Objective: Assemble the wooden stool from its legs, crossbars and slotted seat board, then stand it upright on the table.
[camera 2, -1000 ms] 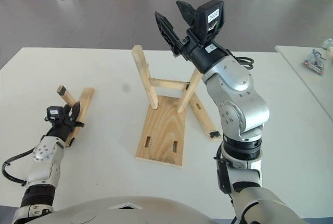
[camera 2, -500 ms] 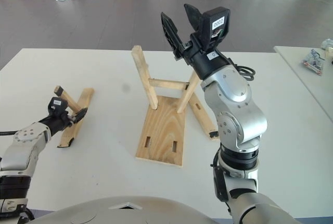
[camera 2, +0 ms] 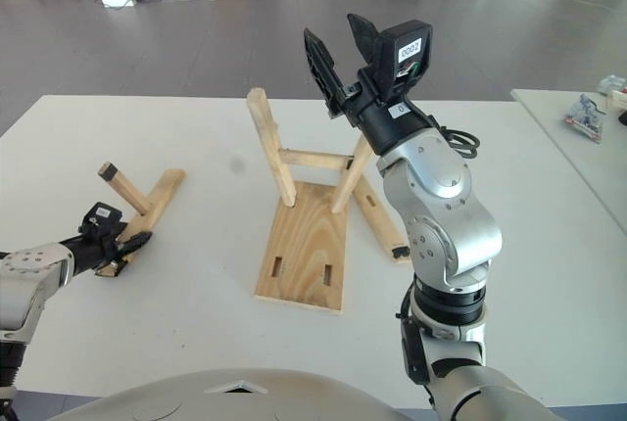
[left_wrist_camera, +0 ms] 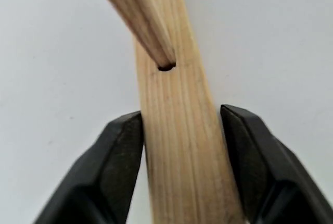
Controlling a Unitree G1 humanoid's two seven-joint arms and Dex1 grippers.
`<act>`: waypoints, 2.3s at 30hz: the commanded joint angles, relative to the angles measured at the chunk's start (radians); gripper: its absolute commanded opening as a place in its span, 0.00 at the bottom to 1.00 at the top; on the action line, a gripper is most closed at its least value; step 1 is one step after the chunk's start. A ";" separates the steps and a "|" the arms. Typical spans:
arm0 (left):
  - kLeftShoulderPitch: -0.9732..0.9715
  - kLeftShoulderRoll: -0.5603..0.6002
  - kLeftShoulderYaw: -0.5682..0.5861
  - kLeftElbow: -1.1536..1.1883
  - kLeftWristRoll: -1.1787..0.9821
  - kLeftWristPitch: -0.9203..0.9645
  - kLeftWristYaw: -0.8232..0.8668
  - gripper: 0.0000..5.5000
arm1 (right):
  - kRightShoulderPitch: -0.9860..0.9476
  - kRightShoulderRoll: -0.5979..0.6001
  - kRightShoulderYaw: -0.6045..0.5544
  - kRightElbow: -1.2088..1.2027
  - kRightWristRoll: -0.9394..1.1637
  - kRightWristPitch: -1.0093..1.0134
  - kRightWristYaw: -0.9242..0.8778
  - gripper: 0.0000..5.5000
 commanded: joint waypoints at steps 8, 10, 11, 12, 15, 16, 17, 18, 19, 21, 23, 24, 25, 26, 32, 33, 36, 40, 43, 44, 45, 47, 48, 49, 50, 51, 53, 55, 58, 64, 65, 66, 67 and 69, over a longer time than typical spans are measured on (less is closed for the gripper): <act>-0.245 -0.027 0.153 0.086 -0.259 0.054 -0.114 0.37 | -0.043 0.023 -0.087 0.024 0.145 0.076 0.012 0.54; -0.457 -0.033 0.215 0.042 -0.391 0.130 -0.101 0.37 | -0.069 0.031 -0.127 0.033 0.251 0.112 0.017 0.58; -0.534 -0.039 0.230 -0.001 -0.462 0.175 -0.102 0.37 | -0.086 0.034 -0.147 0.044 0.311 0.128 0.020 0.60; -0.576 -0.040 0.238 -0.030 -0.507 0.206 -0.110 0.37 | -0.101 0.032 -0.161 0.055 0.356 0.140 0.023 0.64; -0.658 -0.069 0.247 -0.144 -0.694 0.333 -0.096 0.37 | -0.161 0.038 -0.238 0.106 0.627 0.181 -0.015 0.73; -0.674 -0.083 0.245 -0.180 -0.755 0.368 -0.084 0.37 | -0.177 0.034 -0.258 0.126 0.708 0.192 -0.038 0.78; -0.688 -0.101 0.239 -0.219 -0.829 0.404 -0.073 0.37 | -0.198 0.025 -0.276 0.158 0.776 0.197 -0.066 0.83; -0.693 -0.110 0.230 -0.249 -0.882 0.432 -0.072 0.37 | -0.215 0.015 -0.293 0.195 0.857 0.198 -0.093 0.83; -0.696 -0.117 0.221 -0.269 -0.930 0.455 -0.076 0.37 | -0.227 -0.002 -0.304 0.225 0.939 0.203 -0.110 0.83; -0.701 -0.133 0.211 -0.291 -1.033 0.487 -0.068 0.37 | -0.234 -0.040 -0.308 0.266 1.044 0.215 -0.132 0.83; -0.697 -0.143 0.201 -0.302 -1.103 0.496 -0.050 0.37 | -0.225 -0.073 -0.290 0.293 1.125 0.230 -0.147 0.83; -0.694 -0.143 0.192 -0.305 -1.121 0.497 -0.045 0.37 | -0.221 -0.085 -0.282 0.299 1.158 0.233 -0.151 0.83; -0.692 -0.141 0.181 -0.307 -1.138 0.500 -0.046 0.37 | -0.215 -0.098 -0.272 0.301 1.195 0.236 -0.156 0.83; -0.690 -0.141 0.173 -0.307 -1.154 0.502 -0.044 0.37 | -0.212 -0.109 -0.264 0.301 1.224 0.235 -0.159 0.83; -0.662 -0.121 0.126 -0.319 -1.255 0.520 -0.045 0.37 | -0.207 -0.172 -0.231 0.333 1.440 0.232 -0.114 0.72; -0.659 -0.117 0.123 -0.319 -1.274 0.524 -0.045 0.37 | -0.203 -0.186 -0.230 0.335 1.463 0.231 -0.107 0.69; -0.655 -0.102 0.112 -0.311 -1.317 0.529 -0.045 0.37 | -0.183 -0.217 -0.225 0.336 1.496 0.234 -0.082 0.59; -0.642 -0.082 0.109 -0.301 -1.366 0.528 -0.039 0.37 | -0.139 -0.267 -0.226 0.342 1.504 0.274 -0.003 0.45; -0.625 -0.067 0.100 -0.304 -1.368 0.532 -0.043 0.37 | -0.097 -0.318 -0.197 0.326 1.459 0.298 0.035 0.38; -0.612 -0.058 0.098 -0.300 -1.358 0.534 -0.050 0.37 | -0.077 -0.334 -0.191 0.323 1.442 0.308 0.050 0.38; -0.600 -0.050 0.096 -0.297 -1.349 0.535 -0.056 0.37 | -0.061 -0.348 -0.185 0.322 1.425 0.313 0.064 0.38; -0.578 -0.037 0.094 -0.297 -1.352 0.537 -0.067 0.37 | -0.049 -0.374 -0.171 0.317 1.396 0.321 0.092 0.37; -0.571 -0.029 0.094 -0.295 -1.356 0.539 -0.075 0.37 | -0.046 -0.391 -0.159 0.307 1.370 0.332 0.112 0.37; -0.566 -0.022 0.094 -0.292 -1.356 0.542 -0.083 0.37 | -0.043 -0.410 -0.147 0.296 1.342 0.343 0.135 0.37; -0.560 -0.014 0.094 -0.287 -1.348 0.543 -0.095 0.37 | -0.038 -0.430 -0.134 0.281 1.308 0.356 0.165 0.37; -0.549 -0.005 0.092 -0.288 -1.328 0.541 -0.109 0.37 | -0.040 -0.445 -0.122 0.271 1.283 0.359 0.184 0.37; -0.518 0.000 0.075 -0.303 -1.294 0.539 -0.120 0.37 | -0.061 -0.458 -0.110 0.268 1.253 0.347 0.204 0.37; -0.448 0.014 0.037 -0.338 -1.199 0.519 -0.155 0.37 | -0.094 -0.474 -0.108 0.272 1.235 0.335 0.222 0.37; -0.259 0.100 -0.032 -0.351 -0.957 0.407 -0.277 0.48 | -0.143 -0.526 -0.116 0.284 1.198 0.346 0.259 0.37; 0.048 0.140 0.016 -0.292 -0.767 0.260 -0.370 0.69 | -0.113 -0.626 -0.135 0.284 1.131 0.409 0.360 0.37; 0.069 0.126 0.022 -0.291 -0.758 0.250 -0.361 0.72 | -0.093 -0.642 -0.142 0.272 1.124 0.419 0.378 0.37; 0.092 0.123 0.024 -0.289 -0.753 0.242 -0.370 0.72 | -0.073 -0.662 -0.151 0.260 1.114 0.429 0.400 0.37; 0.120 0.119 0.030 -0.289 -0.743 0.235 -0.373 0.72 | -0.051 -0.682 -0.160 0.247 1.099 0.436 0.426 0.37; 0.178 0.102 0.047 -0.281 -0.722 0.207 -0.369 0.72 | -0.002 -0.721 -0.185 0.217 1.044 0.433 0.476 0.37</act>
